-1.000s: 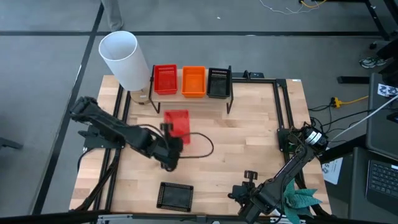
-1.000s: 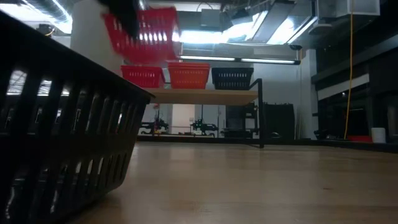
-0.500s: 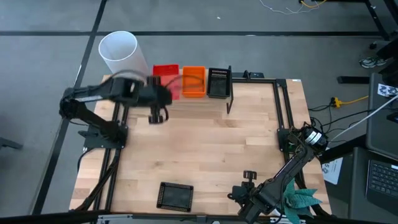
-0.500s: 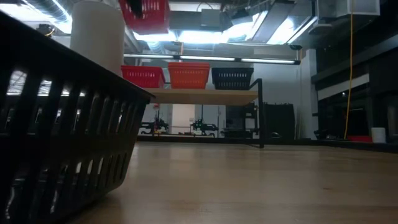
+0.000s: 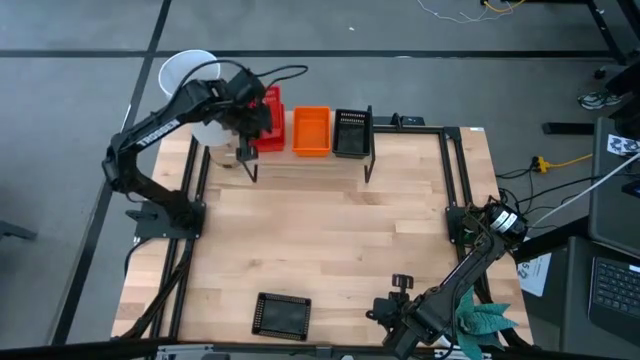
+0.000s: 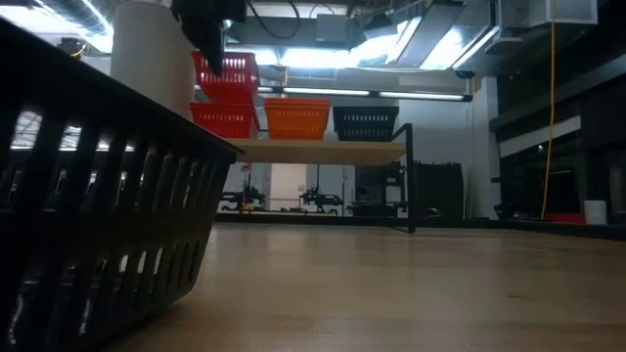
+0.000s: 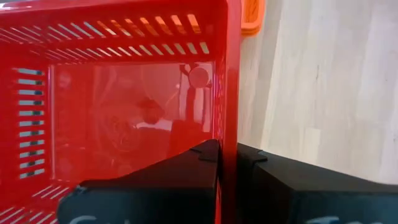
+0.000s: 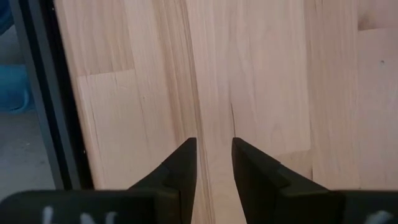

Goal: Stack baskets on shelf by color
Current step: Stack the red bin on the red bin on the shelf

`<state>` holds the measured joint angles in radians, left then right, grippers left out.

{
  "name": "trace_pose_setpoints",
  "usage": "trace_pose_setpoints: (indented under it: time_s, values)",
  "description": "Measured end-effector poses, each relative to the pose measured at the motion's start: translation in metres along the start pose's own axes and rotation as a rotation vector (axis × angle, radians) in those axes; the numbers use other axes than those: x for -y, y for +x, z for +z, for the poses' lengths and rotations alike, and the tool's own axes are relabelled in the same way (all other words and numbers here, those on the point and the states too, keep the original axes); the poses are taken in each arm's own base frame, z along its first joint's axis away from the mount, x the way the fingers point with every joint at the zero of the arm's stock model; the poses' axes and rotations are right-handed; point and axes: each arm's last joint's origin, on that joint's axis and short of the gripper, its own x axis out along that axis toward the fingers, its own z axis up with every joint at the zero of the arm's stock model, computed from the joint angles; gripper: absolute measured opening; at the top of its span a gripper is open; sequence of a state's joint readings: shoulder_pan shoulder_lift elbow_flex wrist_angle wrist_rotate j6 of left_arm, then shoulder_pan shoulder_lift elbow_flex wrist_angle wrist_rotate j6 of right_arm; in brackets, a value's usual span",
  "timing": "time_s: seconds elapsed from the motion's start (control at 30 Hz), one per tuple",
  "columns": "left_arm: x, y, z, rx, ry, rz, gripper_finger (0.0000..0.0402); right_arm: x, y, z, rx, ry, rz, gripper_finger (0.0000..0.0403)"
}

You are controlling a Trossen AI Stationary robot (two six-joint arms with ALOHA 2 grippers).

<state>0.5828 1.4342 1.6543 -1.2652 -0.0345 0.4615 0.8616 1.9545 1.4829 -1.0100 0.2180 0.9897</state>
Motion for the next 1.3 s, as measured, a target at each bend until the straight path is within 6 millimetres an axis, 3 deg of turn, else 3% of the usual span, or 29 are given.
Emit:
trace_pose_setpoints:
  time_s: [0.4,0.63,1.07,1.3]
  values:
    - [-0.012,0.035,0.006,-0.09,-0.013,-0.053,0.0,0.0,0.0,0.0,-0.001,0.0,0.0,0.0101]
    - [-0.011,0.035,0.005,-0.099,-0.04,-0.06,0.0004,0.0,0.0,0.0,0.0,0.001,0.0,0.0101]
    - [-0.012,0.035,0.003,-0.127,-0.06,-0.03,0.0059,0.0,0.0,0.0,0.0,0.001,0.0,0.0101]
    - [-0.009,0.035,0.005,-0.125,-0.083,-0.032,0.0066,0.0,0.0,0.0,0.0,0.001,0.0,0.0101]
